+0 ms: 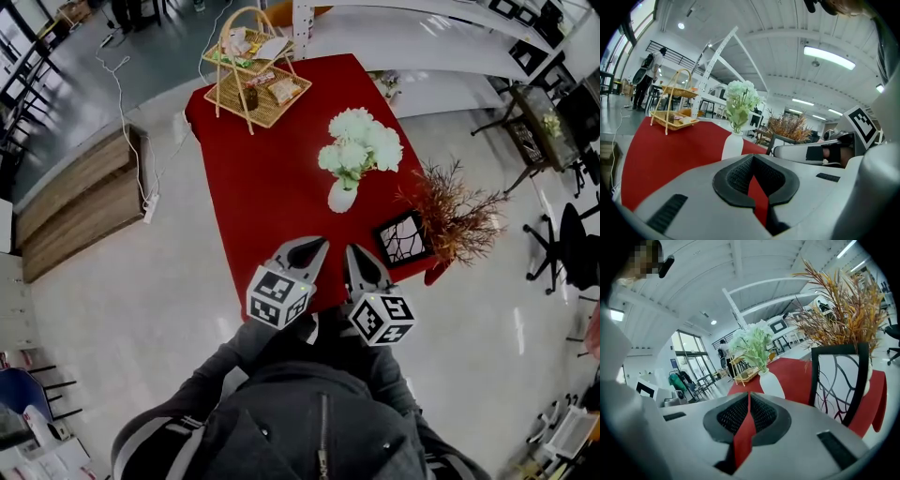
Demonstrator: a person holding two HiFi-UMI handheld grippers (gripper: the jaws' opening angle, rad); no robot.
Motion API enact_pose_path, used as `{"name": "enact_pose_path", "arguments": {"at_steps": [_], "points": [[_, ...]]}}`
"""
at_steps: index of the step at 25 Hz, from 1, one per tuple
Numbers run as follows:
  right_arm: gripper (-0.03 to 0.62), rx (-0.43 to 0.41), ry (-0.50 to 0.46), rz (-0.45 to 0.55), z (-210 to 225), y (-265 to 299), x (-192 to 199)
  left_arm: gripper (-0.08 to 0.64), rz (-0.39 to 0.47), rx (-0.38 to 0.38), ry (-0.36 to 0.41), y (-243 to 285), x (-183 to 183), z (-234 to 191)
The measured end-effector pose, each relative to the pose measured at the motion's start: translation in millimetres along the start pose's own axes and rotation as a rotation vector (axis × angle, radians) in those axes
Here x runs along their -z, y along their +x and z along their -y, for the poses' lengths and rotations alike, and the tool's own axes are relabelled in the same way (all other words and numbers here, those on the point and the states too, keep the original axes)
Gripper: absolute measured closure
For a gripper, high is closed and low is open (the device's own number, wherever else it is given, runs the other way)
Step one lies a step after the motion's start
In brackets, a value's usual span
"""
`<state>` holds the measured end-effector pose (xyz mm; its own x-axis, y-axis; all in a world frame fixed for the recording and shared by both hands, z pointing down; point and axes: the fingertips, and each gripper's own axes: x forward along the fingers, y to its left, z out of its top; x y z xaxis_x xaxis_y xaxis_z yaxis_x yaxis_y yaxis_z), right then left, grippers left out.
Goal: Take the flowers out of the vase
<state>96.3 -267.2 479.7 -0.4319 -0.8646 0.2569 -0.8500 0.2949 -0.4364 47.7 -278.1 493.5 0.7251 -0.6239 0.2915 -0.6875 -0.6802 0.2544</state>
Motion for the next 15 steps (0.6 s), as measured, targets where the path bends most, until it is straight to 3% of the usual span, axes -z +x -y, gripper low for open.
{"name": "enact_pose_path", "arguments": {"at_steps": [15], "points": [[0.574, -0.055, -0.125, 0.026, 13.1, 34.0, -51.5, 0.551, 0.078, -0.093, -0.002, 36.8, -46.3, -27.9]]}}
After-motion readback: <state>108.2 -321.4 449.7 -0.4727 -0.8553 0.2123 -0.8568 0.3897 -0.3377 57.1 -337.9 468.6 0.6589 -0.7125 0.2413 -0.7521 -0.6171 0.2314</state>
